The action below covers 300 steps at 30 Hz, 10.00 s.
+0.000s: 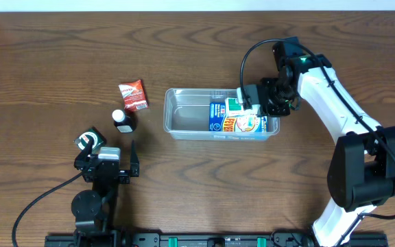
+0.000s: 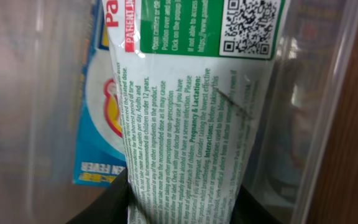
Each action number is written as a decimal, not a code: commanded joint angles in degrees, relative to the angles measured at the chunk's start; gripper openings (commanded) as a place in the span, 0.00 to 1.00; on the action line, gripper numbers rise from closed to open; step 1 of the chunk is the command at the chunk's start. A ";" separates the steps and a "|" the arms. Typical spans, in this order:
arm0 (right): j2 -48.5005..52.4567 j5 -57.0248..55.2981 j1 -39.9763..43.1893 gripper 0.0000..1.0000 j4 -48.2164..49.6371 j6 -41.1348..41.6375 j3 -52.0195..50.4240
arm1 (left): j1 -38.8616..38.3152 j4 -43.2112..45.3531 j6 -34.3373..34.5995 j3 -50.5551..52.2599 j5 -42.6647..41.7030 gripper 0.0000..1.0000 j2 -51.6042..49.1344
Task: Pack container
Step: 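Lower the Panadol packet into the container beside the blue box, then open right gripper and withdraw it to the right, then reach left gripper toward the red Panadol ActiFast box, then lower left gripper onto the red box and grasp it, then lift the red box and carry it right over the container, then lower the red box into the container's right end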
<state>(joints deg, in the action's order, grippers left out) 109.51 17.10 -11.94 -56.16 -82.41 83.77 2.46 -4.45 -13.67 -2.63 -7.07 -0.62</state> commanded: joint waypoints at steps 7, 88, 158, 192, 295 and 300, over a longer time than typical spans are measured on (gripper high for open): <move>0.31 0.68 0.52 0.32 1.77 -0.35 -0.70 | -0.17 -0.81 0.31 1.51 0.07 0.98 0.39; -26.32 -4.90 33.29 0.99 5.99 64.81 0.92 | -0.17 -10.99 10.16 -15.93 -7.10 0.98 -13.35; -26.32 -4.90 33.29 0.99 5.99 64.81 0.92 | -3.78 -40.33 25.00 -87.71 4.81 0.99 -118.14; -26.32 -4.90 33.29 0.99 5.99 64.81 0.92 | -3.78 -41.35 25.94 -89.74 4.72 0.49 -120.74; -26.32 -4.90 33.29 0.99 5.99 64.81 0.92 | -50.45 -36.59 -32.81 -91.60 1.07 0.70 -115.01; -26.32 -4.90 33.29 0.99 5.99 64.81 0.92 | -50.45 -36.57 -32.81 -91.60 1.07 0.71 -115.01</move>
<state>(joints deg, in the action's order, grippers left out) 83.11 11.94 20.71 -50.11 -18.39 84.25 -47.79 -40.77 -46.39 -94.94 -5.61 -115.50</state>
